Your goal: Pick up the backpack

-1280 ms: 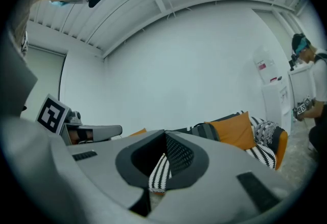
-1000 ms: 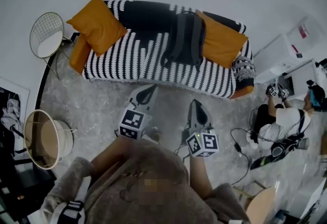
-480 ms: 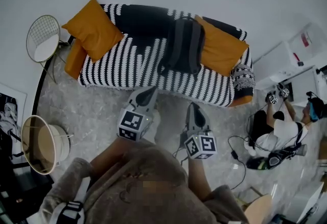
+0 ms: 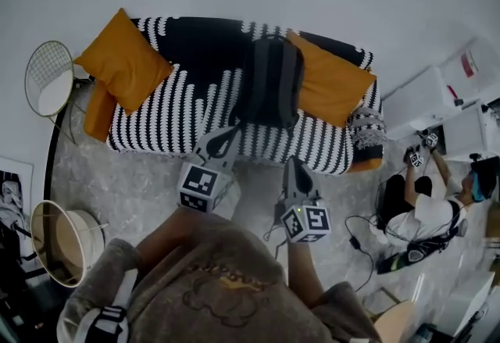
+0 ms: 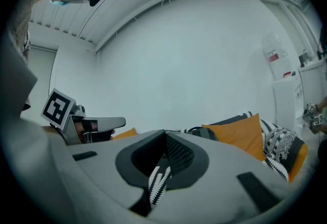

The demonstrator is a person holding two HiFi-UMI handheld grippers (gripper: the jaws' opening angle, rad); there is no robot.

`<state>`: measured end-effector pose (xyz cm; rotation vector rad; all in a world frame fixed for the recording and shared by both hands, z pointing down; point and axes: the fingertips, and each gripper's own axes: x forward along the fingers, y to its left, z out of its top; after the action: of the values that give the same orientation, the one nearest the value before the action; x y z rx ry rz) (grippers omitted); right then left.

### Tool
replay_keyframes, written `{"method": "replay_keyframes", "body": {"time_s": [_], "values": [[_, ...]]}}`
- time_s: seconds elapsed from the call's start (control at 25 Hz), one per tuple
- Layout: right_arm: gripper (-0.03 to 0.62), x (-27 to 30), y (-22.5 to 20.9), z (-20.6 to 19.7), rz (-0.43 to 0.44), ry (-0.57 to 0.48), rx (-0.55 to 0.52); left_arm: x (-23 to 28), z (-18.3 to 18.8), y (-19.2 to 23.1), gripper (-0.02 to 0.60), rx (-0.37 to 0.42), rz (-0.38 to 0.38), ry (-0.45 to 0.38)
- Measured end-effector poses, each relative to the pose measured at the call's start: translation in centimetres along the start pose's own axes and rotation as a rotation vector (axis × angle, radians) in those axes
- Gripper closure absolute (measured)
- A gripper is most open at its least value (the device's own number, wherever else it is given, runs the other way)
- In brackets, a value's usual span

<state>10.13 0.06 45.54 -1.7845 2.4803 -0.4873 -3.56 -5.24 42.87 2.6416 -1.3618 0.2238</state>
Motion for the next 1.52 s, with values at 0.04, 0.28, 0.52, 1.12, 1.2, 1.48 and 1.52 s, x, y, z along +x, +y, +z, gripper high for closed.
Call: {"method": "replay_keyframes", "body": {"time_s": [0.04,0.28,0.52,1.12,1.2,1.48,1.52], "values": [[0.594,0.9,-0.5,0.3,-0.001,0.0,-0.001,1.1,0.2,0.4,0.58,-0.001,-0.003,0.001],[0.594,6.1,-2.7,1.7,-0.003,0.008,0.005,6.7,1.2,2.5,0.58,-0.001,-0.025,0.007],[0.594,11.5,-4.5,2.5,0.0,0.032,0.01,11.6,1.6,5.2,0.58,-0.007,-0.026,0.026],[0.594,20.3,-6.8,4.2,-0.019,0.058,-0.014,19.1,2.5,10.0,0.58,-0.047,-0.076,0.039],[0.592,21.0,-6.9,4.6,-0.016,0.058,-0.022,19.6,2.7,10.1,0.58,-0.052,-0.082,0.037],[0.341,23.8,-8.6,5.0,0.006,0.068,0.016,22.5,2.9,10.8,0.334,-0.087,-0.057,0.046],[0.301,24.2,-8.9,4.9,0.002,0.074,0.019,22.8,2.8,11.1,0.274,-0.093,-0.046,0.048]]}}
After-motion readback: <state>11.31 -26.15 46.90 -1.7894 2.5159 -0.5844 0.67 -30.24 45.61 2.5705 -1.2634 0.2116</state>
